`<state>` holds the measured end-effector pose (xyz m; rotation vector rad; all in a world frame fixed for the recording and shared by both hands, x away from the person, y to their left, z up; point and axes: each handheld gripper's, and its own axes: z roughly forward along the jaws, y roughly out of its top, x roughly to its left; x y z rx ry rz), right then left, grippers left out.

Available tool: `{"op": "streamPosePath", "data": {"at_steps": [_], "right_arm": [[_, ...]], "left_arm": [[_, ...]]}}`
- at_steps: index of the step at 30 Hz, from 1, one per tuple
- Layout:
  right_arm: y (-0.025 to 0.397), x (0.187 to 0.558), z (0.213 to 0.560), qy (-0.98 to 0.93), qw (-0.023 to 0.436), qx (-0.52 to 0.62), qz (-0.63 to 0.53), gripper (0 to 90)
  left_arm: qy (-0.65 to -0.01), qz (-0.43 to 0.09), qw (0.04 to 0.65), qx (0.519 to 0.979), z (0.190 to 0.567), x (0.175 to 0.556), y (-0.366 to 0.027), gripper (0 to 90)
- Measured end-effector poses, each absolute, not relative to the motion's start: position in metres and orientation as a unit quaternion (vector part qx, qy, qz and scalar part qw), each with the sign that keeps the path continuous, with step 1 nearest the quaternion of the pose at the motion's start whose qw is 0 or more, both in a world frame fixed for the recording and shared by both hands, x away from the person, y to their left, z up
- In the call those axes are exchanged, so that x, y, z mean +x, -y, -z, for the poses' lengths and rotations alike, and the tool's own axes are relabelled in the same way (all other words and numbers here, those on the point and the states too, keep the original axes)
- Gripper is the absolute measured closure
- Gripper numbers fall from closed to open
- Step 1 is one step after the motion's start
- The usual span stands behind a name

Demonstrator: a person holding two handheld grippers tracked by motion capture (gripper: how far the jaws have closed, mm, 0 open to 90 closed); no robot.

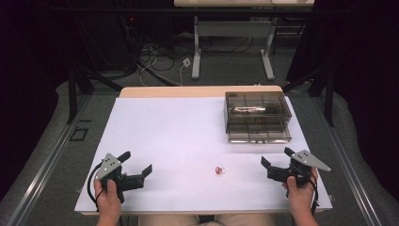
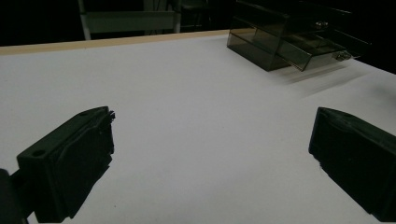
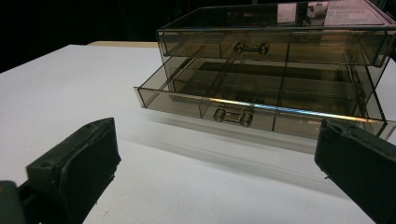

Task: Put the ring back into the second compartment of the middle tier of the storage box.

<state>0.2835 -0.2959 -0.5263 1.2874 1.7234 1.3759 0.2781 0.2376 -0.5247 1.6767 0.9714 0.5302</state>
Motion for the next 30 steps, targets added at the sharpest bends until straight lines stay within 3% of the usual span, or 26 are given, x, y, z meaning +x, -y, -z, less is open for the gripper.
{"op": "streamPosePath", "data": {"at_steps": [13,30], "right_arm": [[0.271,0.283,0.519,-0.67,0.3,0.466,-0.493,0.0],[0.243,0.287,0.498,-0.701,0.27,0.432,-0.5,4.8]], "left_arm": [[-0.412,-0.223,0.541,0.699,0.523,0.275,-0.24,0.0],[-0.412,-0.221,0.539,0.701,0.523,0.274,-0.24,0.0]]}}
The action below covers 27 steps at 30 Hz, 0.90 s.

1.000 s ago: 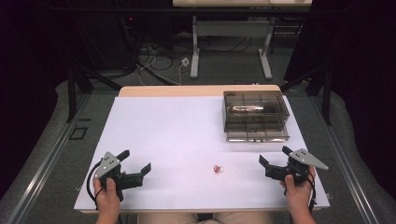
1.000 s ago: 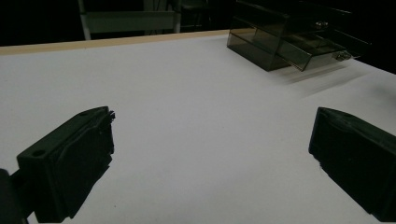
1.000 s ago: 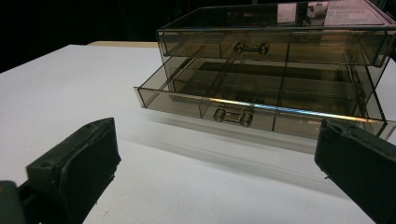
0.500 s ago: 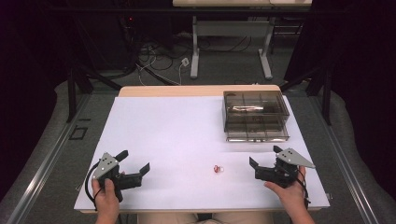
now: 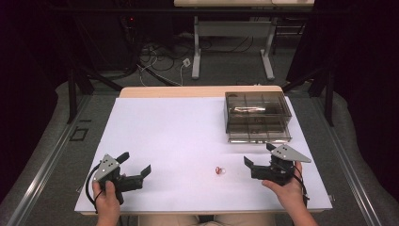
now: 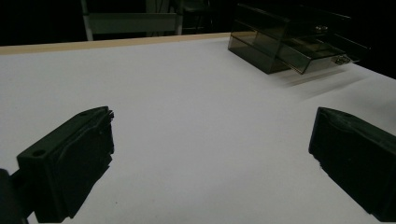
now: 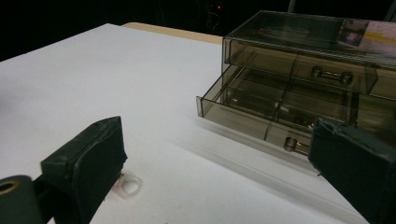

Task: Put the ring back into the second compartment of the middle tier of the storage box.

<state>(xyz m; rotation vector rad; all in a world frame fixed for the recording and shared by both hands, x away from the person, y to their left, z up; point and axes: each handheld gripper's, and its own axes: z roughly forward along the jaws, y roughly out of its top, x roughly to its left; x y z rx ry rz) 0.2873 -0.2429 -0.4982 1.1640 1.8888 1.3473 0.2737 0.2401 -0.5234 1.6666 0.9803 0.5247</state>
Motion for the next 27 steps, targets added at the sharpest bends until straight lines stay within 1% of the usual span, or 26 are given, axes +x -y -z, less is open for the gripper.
{"op": "streamPosePath", "data": {"at_steps": [2,5,6,7,12,23,24,27], "right_arm": [[0.242,0.288,0.497,-0.705,0.268,0.43,-0.496,6.3],[0.237,0.29,0.496,-0.71,0.264,0.429,-0.493,12.2],[0.237,0.29,0.496,-0.71,0.264,0.429,-0.493,12.2],[0.233,0.291,0.495,-0.712,0.262,0.426,-0.493,15.5],[0.226,0.294,0.493,-0.715,0.259,0.423,-0.493,15.5],[0.204,0.299,0.492,-0.725,0.223,0.411,-0.505,15.4],[0.2,0.3,0.492,-0.729,0.213,0.411,-0.504,15.4],[0.195,0.301,0.493,-0.731,0.21,0.407,-0.506,15.3]], "left_arm": [[-0.413,-0.22,0.539,0.701,0.523,0.274,-0.24,0.0],[-0.415,-0.217,0.541,0.699,0.524,0.273,-0.24,0.0],[-0.415,-0.216,0.541,0.699,0.524,0.274,-0.24,0.0],[-0.415,-0.216,0.541,0.699,0.524,0.274,-0.24,0.0],[-0.414,-0.215,0.541,0.7,0.524,0.274,-0.241,0.0],[-0.414,-0.213,0.541,0.7,0.524,0.273,-0.242,0.0],[-0.416,-0.211,0.542,0.699,0.524,0.273,-0.242,0.0],[-0.417,-0.211,0.542,0.698,0.524,0.273,-0.242,0.0]]}}
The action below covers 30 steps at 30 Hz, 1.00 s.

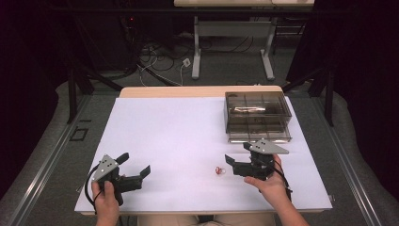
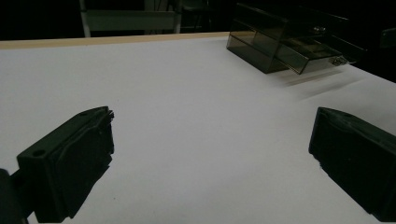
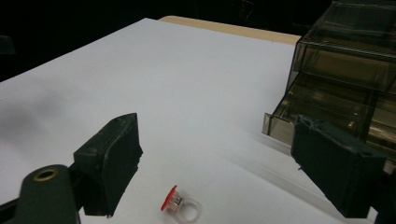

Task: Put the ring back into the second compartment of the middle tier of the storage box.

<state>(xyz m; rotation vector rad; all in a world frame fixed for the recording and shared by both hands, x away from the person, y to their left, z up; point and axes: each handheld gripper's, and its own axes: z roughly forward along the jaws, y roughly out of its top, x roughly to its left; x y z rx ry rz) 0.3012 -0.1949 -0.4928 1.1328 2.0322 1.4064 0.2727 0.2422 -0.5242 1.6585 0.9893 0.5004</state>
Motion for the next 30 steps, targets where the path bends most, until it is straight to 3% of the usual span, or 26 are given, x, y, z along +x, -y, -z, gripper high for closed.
{"op": "streamPosePath", "data": {"at_steps": [30], "right_arm": [[0.15,0.295,0.525,-0.76,0.197,0.432,-0.444,19.9]], "left_arm": [[-0.42,-0.2,0.544,0.698,0.526,0.274,-0.243,0.0]]}}
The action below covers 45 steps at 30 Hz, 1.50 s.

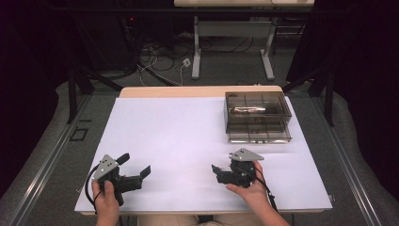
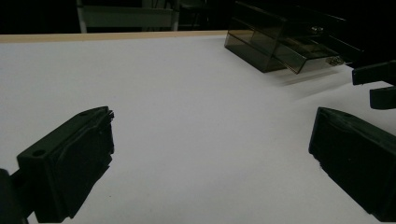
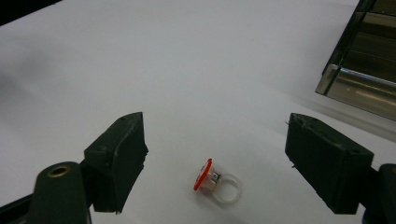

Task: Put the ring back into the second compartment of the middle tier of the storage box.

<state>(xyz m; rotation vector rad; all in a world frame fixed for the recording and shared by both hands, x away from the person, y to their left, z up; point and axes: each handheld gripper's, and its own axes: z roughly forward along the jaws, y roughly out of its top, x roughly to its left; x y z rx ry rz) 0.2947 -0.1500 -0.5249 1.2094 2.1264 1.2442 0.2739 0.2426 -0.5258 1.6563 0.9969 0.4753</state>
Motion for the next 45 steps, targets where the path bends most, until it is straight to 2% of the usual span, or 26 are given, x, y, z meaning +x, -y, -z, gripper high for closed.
{"op": "streamPosePath", "data": {"at_steps": [15,19,29,37,45], "right_arm": [[0.14,0.294,0.547,-0.765,0.173,0.444,-0.433,33.8],[0.14,0.295,0.555,-0.763,0.157,0.455,-0.432,34.2],[0.141,0.293,0.56,-0.772,0.156,0.461,-0.41,39.7],[0.14,0.296,0.565,-0.771,0.149,0.468,-0.405,39.8],[0.138,0.297,0.567,-0.77,0.156,0.471,-0.4,45.4]], "left_arm": [[-0.422,-0.197,0.545,0.698,0.527,0.274,-0.244,0.0],[-0.424,-0.195,0.545,0.696,0.527,0.274,-0.244,0.0],[-0.425,-0.193,0.544,0.697,0.527,0.275,-0.244,0.0],[-0.425,-0.194,0.544,0.697,0.527,0.274,-0.244,0.0],[-0.425,-0.194,0.544,0.698,0.528,0.274,-0.245,0.0]]}}
